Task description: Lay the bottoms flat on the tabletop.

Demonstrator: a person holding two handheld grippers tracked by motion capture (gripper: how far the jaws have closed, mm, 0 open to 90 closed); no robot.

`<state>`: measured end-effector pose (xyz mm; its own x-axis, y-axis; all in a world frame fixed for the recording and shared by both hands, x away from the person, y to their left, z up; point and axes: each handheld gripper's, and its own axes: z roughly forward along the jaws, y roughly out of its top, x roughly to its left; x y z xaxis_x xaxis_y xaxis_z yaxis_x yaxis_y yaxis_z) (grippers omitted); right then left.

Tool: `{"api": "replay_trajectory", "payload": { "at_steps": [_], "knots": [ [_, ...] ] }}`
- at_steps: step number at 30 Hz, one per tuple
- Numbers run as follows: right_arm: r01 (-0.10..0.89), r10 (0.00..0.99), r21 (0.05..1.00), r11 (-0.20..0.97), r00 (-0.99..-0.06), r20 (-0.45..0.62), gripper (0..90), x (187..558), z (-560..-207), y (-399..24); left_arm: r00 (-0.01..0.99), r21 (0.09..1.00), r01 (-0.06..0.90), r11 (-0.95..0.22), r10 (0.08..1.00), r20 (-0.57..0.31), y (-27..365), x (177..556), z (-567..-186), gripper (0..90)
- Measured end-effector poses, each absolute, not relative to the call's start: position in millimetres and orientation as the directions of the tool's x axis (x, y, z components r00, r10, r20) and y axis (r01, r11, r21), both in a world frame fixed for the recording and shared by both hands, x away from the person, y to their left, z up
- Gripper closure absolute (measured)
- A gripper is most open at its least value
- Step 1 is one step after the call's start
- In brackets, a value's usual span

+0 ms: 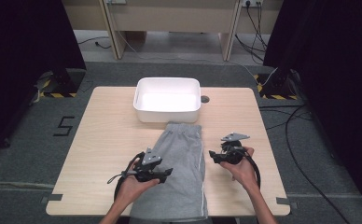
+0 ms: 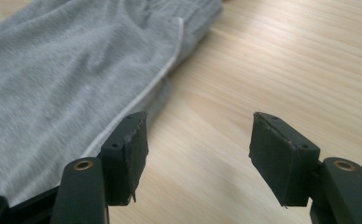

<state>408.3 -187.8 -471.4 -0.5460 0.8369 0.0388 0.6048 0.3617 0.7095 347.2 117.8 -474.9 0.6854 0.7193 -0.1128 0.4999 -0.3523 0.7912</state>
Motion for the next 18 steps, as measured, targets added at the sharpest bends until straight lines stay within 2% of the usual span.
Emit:
{"api": "replay_trajectory", "payload": {
  "at_steps": [6, 13, 18],
  "knots": [
    [0.64, 0.872, 0.699, 0.318, -0.487, 0.049, 37.6, 398.4, -478.6, -218.8, 0.716, 0.787, 0.502, -0.357, 0.683, -0.147, 79.7, 361.3, -476.7, 41.5],
    [0.65, 0.873, 0.687, 0.325, -0.486, 0.048, 37.1, 389.8, -485.5, -230.6, 0.72, 0.779, 0.517, -0.355, 0.672, -0.172, 50.1, 377.3, -479.4, 43.6],
    [0.657, 0.872, 0.68, 0.327, -0.487, 0.051, 36.6, 389.7, -487.9, -231.2, 0.722, 0.756, 0.522, -0.395, 0.676, -0.146, 30.3, 394.5, -485.0, 47.3]
  ]
}}
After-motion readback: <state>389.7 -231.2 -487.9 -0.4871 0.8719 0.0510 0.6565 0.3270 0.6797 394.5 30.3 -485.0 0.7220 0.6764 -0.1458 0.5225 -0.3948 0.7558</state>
